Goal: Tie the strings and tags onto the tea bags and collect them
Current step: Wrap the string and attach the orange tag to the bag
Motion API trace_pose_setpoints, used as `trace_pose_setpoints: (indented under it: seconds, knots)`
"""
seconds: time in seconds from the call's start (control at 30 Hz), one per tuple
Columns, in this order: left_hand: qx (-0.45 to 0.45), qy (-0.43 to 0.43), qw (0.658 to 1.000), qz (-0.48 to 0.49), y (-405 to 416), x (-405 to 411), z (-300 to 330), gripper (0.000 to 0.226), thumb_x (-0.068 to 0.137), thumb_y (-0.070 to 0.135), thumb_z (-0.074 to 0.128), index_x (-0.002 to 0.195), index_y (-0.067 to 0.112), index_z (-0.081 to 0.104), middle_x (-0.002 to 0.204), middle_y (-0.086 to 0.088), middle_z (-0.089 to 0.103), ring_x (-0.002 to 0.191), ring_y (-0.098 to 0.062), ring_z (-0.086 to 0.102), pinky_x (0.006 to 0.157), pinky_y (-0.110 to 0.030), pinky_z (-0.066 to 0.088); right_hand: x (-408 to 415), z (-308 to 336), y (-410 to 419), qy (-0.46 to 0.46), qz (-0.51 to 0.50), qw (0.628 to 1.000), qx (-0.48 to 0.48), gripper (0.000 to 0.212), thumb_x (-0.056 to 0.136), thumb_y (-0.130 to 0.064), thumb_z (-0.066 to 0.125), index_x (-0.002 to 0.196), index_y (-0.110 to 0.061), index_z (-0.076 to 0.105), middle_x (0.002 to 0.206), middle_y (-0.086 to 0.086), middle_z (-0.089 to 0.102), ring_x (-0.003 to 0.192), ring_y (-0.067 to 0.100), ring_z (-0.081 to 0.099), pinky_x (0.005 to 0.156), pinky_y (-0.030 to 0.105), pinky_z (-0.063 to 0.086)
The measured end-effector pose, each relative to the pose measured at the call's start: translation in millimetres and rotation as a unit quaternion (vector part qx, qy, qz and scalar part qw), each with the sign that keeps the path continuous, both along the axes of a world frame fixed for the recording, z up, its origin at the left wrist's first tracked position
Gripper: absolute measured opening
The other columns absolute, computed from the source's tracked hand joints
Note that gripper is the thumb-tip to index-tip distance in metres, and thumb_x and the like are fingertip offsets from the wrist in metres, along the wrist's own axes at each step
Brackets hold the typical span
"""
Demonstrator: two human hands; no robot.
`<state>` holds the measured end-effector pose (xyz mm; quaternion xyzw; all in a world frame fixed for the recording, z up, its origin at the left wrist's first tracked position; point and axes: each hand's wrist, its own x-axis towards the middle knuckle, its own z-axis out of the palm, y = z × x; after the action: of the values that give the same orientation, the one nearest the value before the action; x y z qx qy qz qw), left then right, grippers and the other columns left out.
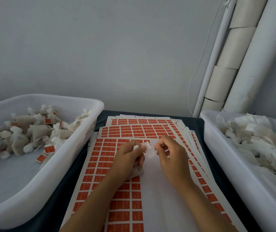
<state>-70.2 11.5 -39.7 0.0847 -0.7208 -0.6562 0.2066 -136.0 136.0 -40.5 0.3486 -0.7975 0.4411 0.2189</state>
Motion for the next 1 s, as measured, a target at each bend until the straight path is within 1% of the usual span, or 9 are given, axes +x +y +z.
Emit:
trace_pose_setpoints:
  seconds: [0.23, 0.37, 0.47, 0.6, 0.7, 0.8, 0.87, 0.93, 1.0]
  knots:
    - [0.020, -0.018, 0.999, -0.040, 1.3, 3.5, 2.8, 0.041, 0.098, 0.019, 0.043, 0.060, 0.009, 0.052, 0.046, 0.003, 0.051, 0.044, -0.004, 0.044, 0.052, -0.012, 0.042, -0.8, -2.2, -1.5, -0.024, 0.012, 1.000, -0.010, 0.012, 0.087, -0.023, 0.061, 0.079, -0.026, 0.053, 0.079, -0.016, 0.059, 0.069, 0.002, 0.060, 0.060, 0.002, 0.041]
    - [0.089, -0.020, 0.993, -0.069, 2.6, 5.4, 7.1, 0.036, 0.098, 0.014, 0.042, 0.064, 0.009, 0.051, 0.049, 0.001, 0.046, 0.045, -0.006, 0.040, 0.050, -0.016, 0.037, 0.1, -1.1, -1.3, -0.025, 0.035, 0.999, -0.017, 0.009, 0.086, -0.026, 0.059, 0.079, -0.026, 0.053, 0.077, -0.020, 0.057, 0.066, 0.000, 0.061, 0.062, 0.003, 0.045]
    - [0.086, -0.029, 0.993, -0.071, 3.1, 8.3, 7.6, 0.037, 0.098, 0.018, 0.040, 0.062, 0.011, 0.050, 0.050, 0.002, 0.046, 0.048, -0.007, 0.041, 0.050, -0.012, 0.039, 0.9, -1.5, -1.3, -0.026, 0.053, 0.998, -0.018, 0.010, 0.087, -0.024, 0.060, 0.079, -0.026, 0.054, 0.076, -0.020, 0.057, 0.064, 0.000, 0.061, 0.065, 0.002, 0.045]
    - [0.123, -0.054, 0.990, -0.051, 2.3, 9.8, 4.8, 0.030, 0.098, 0.027, 0.038, 0.078, 0.014, 0.056, 0.052, 0.005, 0.052, 0.052, -0.008, 0.046, 0.052, -0.009, 0.043, 1.4, -1.6, -0.8, -0.025, 0.065, 0.997, -0.015, 0.012, 0.086, -0.021, 0.061, 0.080, -0.026, 0.053, 0.077, -0.018, 0.058, 0.065, 0.002, 0.062, 0.065, 0.003, 0.046]
    - [0.124, -0.068, 0.988, -0.059, 3.3, 7.7, 4.5, 0.017, 0.095, 0.025, 0.044, 0.087, 0.013, 0.053, 0.053, 0.006, 0.052, 0.054, -0.009, 0.044, 0.051, -0.010, 0.043, 2.6, 1.1, 0.5, -0.035, 0.085, 0.995, -0.047, 0.017, 0.087, -0.021, 0.059, 0.081, -0.034, 0.050, 0.081, -0.023, 0.058, 0.079, -0.003, 0.063, 0.064, 0.007, 0.050]
    - [0.113, -0.082, 0.990, -0.036, 3.7, 5.7, 5.1, 0.012, 0.095, 0.025, 0.048, 0.091, 0.015, 0.054, 0.065, 0.002, 0.052, 0.057, -0.009, 0.046, 0.051, -0.011, 0.043, 2.8, 6.2, 2.2, -0.031, 0.088, 0.992, -0.080, 0.011, 0.090, -0.030, 0.051, 0.091, -0.040, 0.048, 0.093, -0.027, 0.056, 0.085, 0.000, 0.062, 0.069, 0.008, 0.050]
    - [0.114, -0.090, 0.989, -0.033, 3.2, 4.0, 4.2, 0.012, 0.094, 0.025, 0.049, 0.091, 0.014, 0.053, 0.067, 0.001, 0.050, 0.057, -0.010, 0.045, 0.051, -0.013, 0.042, 2.0, 10.3, 4.1, 0.002, 0.099, 0.993, -0.070, 0.022, 0.091, -0.025, 0.053, 0.103, -0.042, 0.045, 0.105, -0.030, 0.051, 0.095, -0.002, 0.058, 0.077, 0.005, 0.046]
    - [0.115, -0.100, 0.988, -0.025, 2.7, 3.0, 3.7, 0.014, 0.094, 0.025, 0.049, 0.094, 0.012, 0.053, 0.069, -0.001, 0.050, 0.059, -0.011, 0.044, 0.053, -0.014, 0.041, -0.3, 12.8, 6.8, 0.041, 0.122, 0.991, -0.045, 0.036, 0.084, -0.019, 0.059, 0.108, -0.041, 0.045, 0.112, -0.028, 0.048, 0.104, -0.005, 0.052, 0.083, 0.003, 0.042]
    - [0.115, -0.094, 0.989, -0.020, 1.9, 2.8, 3.8, 0.014, 0.095, 0.024, 0.049, 0.089, 0.012, 0.054, 0.068, -0.002, 0.049, 0.058, -0.011, 0.043, 0.053, -0.015, 0.041, -2.5, 14.2, 8.9, 0.035, 0.152, 0.988, -0.010, 0.031, 0.081, -0.022, 0.065, 0.103, -0.038, 0.052, 0.113, -0.023, 0.050, 0.107, -0.002, 0.051, 0.088, 0.006, 0.042]
